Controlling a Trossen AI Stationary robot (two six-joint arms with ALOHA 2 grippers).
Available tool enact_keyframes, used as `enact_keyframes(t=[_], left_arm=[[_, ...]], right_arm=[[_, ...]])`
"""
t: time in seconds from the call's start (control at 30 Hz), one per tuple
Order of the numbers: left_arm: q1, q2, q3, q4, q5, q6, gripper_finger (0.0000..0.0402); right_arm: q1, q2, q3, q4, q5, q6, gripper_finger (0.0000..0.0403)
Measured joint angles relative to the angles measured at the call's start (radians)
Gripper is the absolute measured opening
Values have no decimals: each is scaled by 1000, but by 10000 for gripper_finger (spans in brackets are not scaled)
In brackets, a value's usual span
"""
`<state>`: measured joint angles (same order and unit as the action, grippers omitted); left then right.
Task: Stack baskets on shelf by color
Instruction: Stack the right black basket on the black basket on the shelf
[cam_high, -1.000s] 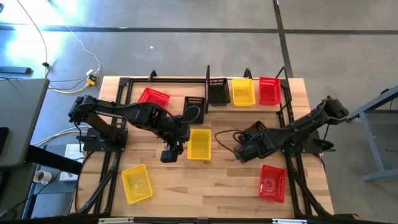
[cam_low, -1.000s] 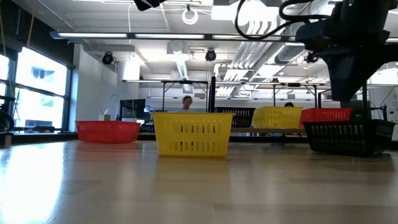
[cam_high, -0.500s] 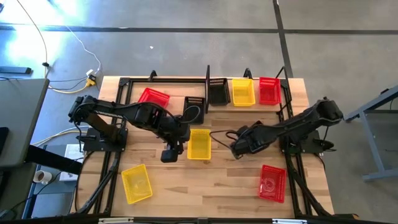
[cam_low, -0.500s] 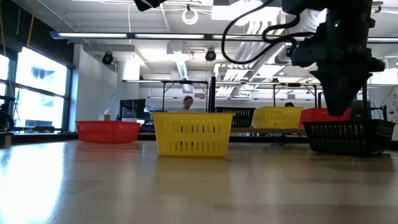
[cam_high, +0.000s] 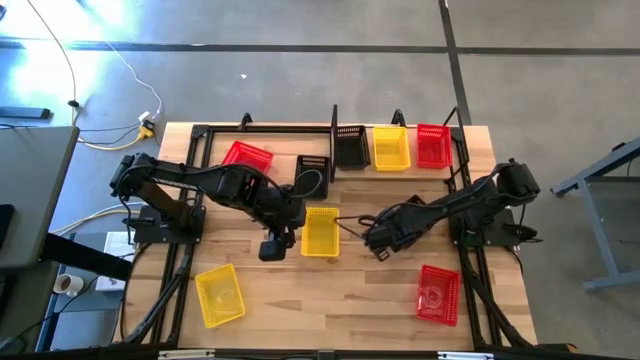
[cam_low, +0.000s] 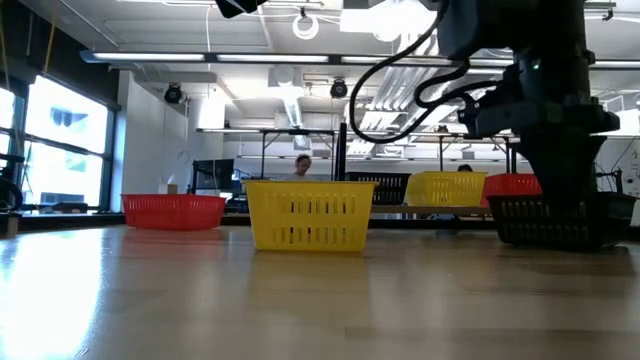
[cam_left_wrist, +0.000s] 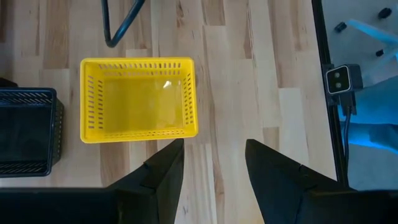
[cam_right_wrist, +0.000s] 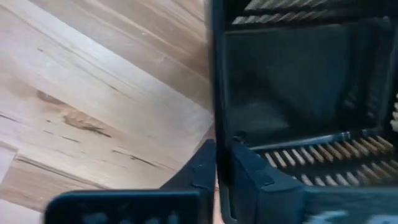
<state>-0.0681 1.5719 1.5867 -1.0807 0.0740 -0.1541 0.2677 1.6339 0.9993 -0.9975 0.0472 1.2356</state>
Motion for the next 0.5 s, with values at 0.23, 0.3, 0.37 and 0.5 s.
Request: enact_keyframes(t=[0.23, 0.3, 0.37, 0.5], left_arm=[[0, 0, 0, 0, 0, 0, 161], [0, 0, 0, 0, 0, 1, 161], [0, 0, 0, 0, 0, 1, 161], [2, 0, 0, 0, 0, 1, 161]], right_arm=[[3, -3, 43, 10, -2, -37, 3], [3, -3, 82, 11, 3, -79, 3], [3, -3, 129, 12, 25, -120, 2], [3, -4, 231, 8, 56, -228, 1]])
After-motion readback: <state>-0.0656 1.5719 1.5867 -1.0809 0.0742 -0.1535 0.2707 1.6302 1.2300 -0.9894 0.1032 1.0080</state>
